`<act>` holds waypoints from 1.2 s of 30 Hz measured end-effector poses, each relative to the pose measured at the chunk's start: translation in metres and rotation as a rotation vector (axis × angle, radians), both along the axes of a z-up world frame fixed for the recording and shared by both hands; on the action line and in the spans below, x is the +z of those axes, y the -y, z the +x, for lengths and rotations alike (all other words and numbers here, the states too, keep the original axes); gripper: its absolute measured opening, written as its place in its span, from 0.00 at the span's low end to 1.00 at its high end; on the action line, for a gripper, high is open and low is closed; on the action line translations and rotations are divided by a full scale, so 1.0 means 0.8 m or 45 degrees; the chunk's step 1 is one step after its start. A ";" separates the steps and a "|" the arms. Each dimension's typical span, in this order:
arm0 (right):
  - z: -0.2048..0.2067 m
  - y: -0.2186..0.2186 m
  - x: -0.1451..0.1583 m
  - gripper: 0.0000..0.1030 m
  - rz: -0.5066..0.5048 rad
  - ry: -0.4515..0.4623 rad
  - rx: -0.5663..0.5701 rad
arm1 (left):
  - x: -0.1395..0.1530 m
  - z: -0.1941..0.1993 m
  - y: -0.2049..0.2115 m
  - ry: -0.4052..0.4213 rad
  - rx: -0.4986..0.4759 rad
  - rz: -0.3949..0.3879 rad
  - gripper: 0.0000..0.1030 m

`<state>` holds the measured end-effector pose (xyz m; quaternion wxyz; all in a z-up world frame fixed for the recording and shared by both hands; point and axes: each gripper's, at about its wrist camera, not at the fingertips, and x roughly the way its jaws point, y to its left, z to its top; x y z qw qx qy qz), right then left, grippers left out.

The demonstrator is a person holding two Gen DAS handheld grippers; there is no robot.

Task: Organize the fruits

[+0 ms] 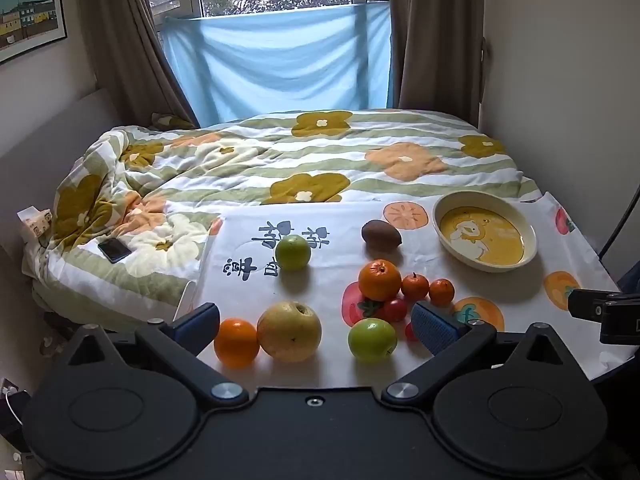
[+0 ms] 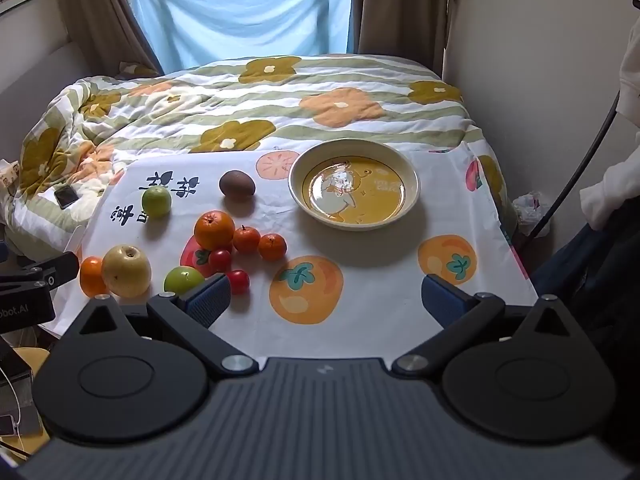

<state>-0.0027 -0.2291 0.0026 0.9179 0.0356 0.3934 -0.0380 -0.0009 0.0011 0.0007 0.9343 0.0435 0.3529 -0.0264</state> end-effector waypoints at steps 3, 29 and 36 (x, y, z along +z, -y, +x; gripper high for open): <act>0.001 0.001 0.000 1.00 0.013 -0.006 0.001 | 0.000 -0.001 -0.004 0.000 -0.005 -0.011 1.00; 0.009 -0.004 -0.005 1.00 0.017 -0.022 0.001 | 0.002 0.006 -0.004 -0.006 0.008 0.029 1.00; 0.009 -0.003 -0.005 1.00 0.019 -0.024 0.000 | 0.004 0.008 -0.007 0.000 0.006 0.028 1.00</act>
